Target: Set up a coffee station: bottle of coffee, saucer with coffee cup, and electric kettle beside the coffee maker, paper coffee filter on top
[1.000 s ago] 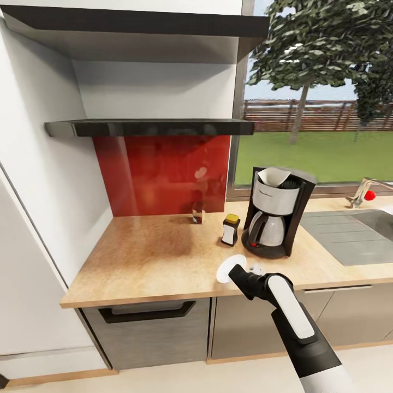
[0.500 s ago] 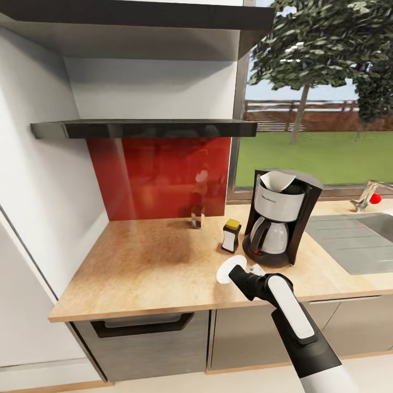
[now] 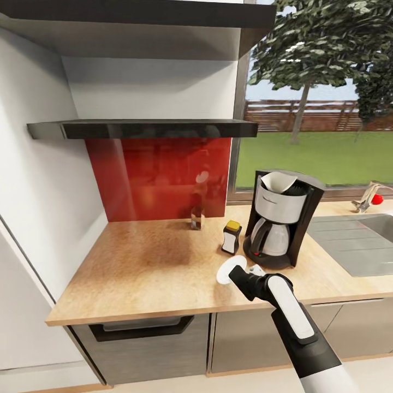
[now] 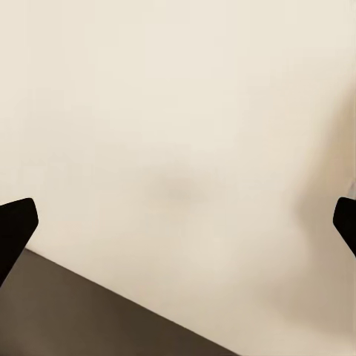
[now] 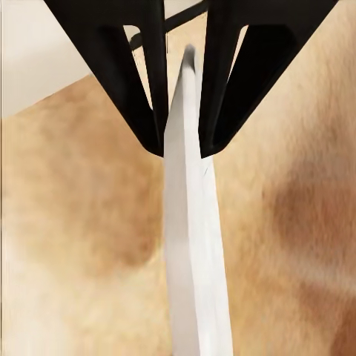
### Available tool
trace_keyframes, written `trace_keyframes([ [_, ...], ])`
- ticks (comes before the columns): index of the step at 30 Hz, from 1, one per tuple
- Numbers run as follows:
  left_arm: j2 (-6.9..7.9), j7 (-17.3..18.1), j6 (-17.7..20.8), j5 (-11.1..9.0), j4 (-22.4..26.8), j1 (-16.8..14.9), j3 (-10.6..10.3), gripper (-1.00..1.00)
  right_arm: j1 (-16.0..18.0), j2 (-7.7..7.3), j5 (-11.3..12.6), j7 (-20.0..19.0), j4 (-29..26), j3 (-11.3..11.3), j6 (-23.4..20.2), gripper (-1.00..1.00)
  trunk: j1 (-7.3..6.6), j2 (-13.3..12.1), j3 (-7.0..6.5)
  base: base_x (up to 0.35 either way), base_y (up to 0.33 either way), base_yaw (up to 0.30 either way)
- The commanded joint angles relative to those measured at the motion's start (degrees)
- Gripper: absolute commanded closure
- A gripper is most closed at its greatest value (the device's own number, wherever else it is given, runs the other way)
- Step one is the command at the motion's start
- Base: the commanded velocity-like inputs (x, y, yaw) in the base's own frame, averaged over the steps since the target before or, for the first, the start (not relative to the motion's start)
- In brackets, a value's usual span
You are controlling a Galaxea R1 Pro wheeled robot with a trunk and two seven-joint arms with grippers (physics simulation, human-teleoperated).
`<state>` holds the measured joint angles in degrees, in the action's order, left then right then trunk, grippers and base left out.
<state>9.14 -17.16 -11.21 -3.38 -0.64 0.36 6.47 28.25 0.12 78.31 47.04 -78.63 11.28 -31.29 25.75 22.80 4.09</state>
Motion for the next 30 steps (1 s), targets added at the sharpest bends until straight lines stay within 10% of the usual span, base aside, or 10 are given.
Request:
trace_keyframes([
  [1,0.0,0.1,-0.4,-0.3,-0.1,0.0,0.3,-1.0,0.1,-0.01,0.5,0.1,0.5,0.0,0.1,1.0,0.04,0.1,0.11,0.008,0.0,0.0],
  [30,-0.02,0.2,-0.4,-0.3,-0.1,0.0,0.3,-1.0,0.1,0.01,0.4,0.1,3.7,0.1,0.1,1.0,0.04,0.1,0.11,0.065,-0.005,0.0],
])
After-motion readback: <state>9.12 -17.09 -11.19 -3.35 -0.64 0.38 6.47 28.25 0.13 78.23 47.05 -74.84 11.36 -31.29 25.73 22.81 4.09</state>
